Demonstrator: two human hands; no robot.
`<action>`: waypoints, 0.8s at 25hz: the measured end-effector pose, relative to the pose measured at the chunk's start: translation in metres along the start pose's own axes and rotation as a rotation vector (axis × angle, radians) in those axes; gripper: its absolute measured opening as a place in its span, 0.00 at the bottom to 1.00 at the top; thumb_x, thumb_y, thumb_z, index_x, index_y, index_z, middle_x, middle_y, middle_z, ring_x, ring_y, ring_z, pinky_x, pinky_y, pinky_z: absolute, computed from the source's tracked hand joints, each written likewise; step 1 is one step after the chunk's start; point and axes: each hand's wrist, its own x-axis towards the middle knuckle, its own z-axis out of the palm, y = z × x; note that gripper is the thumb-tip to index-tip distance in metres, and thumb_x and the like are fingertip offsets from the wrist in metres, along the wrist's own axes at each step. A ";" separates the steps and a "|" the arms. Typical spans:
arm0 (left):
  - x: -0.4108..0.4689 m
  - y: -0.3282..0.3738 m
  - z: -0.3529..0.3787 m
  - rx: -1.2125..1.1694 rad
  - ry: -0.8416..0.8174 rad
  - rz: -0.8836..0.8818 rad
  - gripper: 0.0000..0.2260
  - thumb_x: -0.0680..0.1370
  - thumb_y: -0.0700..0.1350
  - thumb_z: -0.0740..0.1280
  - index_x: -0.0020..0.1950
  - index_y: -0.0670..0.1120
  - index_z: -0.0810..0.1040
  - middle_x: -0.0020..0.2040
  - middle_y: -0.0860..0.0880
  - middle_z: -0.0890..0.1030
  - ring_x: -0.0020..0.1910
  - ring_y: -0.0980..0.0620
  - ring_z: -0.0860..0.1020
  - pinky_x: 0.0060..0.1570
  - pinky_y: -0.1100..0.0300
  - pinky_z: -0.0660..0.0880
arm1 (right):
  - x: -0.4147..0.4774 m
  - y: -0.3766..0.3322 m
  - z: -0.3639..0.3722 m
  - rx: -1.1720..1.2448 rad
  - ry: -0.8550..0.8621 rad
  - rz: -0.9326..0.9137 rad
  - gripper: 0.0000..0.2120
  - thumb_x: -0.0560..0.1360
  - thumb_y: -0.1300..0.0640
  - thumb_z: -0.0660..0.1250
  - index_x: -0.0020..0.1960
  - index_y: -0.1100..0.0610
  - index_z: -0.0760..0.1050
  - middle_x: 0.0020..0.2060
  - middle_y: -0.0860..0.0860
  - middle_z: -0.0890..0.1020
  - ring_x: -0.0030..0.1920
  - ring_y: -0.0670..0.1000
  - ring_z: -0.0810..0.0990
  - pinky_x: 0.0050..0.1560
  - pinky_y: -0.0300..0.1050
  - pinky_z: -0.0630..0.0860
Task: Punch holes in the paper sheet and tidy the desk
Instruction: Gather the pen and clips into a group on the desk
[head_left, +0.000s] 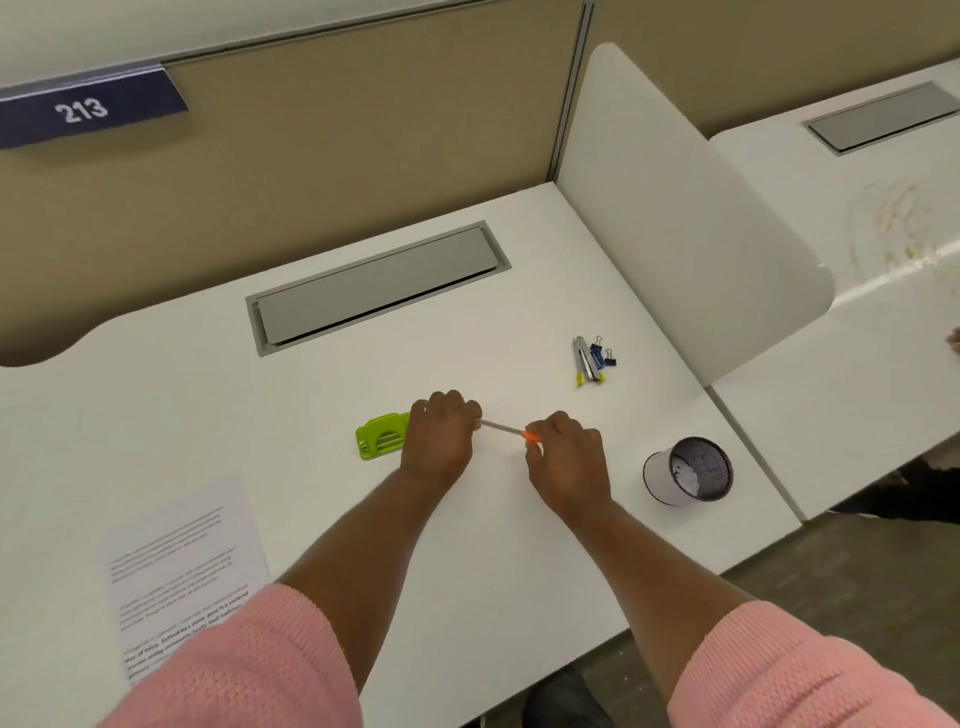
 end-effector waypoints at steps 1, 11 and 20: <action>0.014 0.008 0.000 0.008 0.012 -0.003 0.09 0.80 0.44 0.62 0.52 0.52 0.81 0.48 0.49 0.79 0.48 0.45 0.76 0.47 0.52 0.66 | 0.009 0.011 -0.004 0.000 0.006 0.003 0.04 0.76 0.55 0.70 0.49 0.52 0.82 0.43 0.49 0.79 0.42 0.55 0.79 0.44 0.51 0.73; 0.114 0.080 0.027 -0.047 -0.003 -0.198 0.15 0.79 0.52 0.66 0.63 0.48 0.76 0.57 0.47 0.79 0.52 0.44 0.79 0.53 0.51 0.70 | 0.077 0.080 -0.002 0.163 -0.210 0.180 0.11 0.80 0.54 0.66 0.59 0.57 0.80 0.56 0.56 0.78 0.52 0.60 0.80 0.52 0.52 0.77; 0.138 0.103 0.069 -0.111 -0.244 -0.028 0.18 0.81 0.52 0.62 0.71 0.54 0.72 0.71 0.53 0.73 0.75 0.48 0.63 0.71 0.47 0.57 | 0.092 0.099 0.014 0.264 -0.291 0.267 0.11 0.80 0.55 0.65 0.61 0.58 0.75 0.56 0.55 0.77 0.52 0.59 0.79 0.49 0.50 0.76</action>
